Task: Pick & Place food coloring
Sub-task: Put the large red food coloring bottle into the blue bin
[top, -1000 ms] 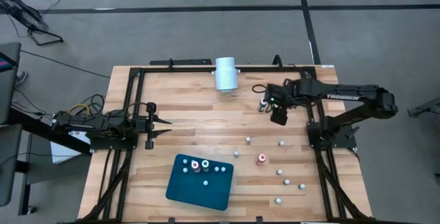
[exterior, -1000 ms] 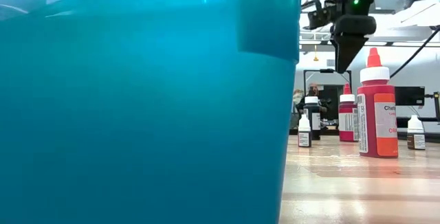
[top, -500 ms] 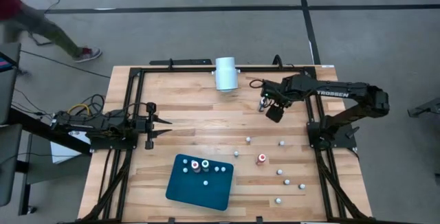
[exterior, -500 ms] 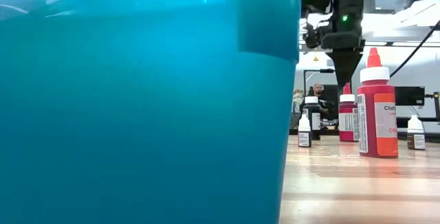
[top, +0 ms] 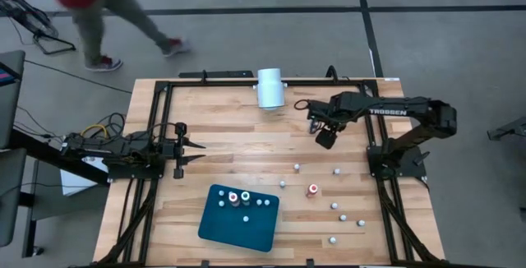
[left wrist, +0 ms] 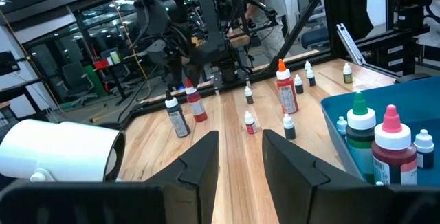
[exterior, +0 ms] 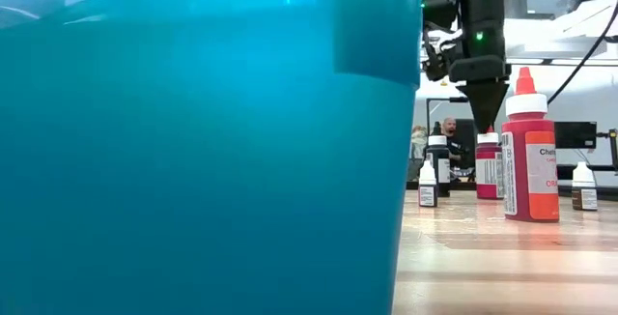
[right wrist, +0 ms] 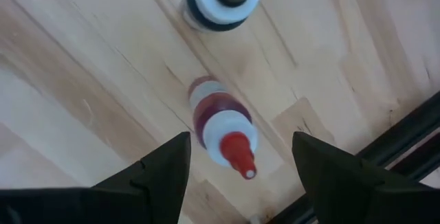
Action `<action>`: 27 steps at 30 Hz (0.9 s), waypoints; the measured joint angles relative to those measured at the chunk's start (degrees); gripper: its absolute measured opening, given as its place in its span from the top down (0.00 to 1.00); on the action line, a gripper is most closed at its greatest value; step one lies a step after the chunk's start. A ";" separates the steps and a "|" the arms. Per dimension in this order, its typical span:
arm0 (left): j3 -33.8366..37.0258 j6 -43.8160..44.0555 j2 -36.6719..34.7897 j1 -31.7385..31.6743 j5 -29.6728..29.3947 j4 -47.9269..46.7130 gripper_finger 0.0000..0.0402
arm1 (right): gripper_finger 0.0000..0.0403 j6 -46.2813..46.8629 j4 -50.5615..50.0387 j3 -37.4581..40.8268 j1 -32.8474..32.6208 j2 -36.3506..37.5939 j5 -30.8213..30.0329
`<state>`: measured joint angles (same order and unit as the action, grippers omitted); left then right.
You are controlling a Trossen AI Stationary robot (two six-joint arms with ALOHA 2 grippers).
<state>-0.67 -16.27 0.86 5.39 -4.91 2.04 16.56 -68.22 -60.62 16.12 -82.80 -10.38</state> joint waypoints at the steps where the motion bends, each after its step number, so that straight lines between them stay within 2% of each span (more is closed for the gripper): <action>1: 0.01 0.00 0.00 0.00 0.00 0.00 0.74 | 0.39 0.00 -0.05 0.02 -0.11 -0.04 0.03; 10: 0.00 0.01 0.00 0.00 0.00 0.01 0.74 | 0.39 0.10 6.64 8.13 -0.28 2.66 1.47; 21: 0.01 0.00 0.00 0.00 0.00 0.00 0.74 | 0.40 -4.60 8.28 8.57 -0.28 3.03 -0.08; 24: 0.01 0.01 0.00 0.00 0.01 0.00 0.74 | 0.43 -6.38 9.21 8.57 -0.28 2.91 -0.13; 27: 0.01 0.00 0.00 0.00 0.00 0.01 0.74 | 0.51 -7.49 10.12 8.57 -0.37 2.91 -0.13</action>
<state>-0.66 -16.27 0.86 5.39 -4.91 2.05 9.07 -58.10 -52.05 15.75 -79.90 -10.50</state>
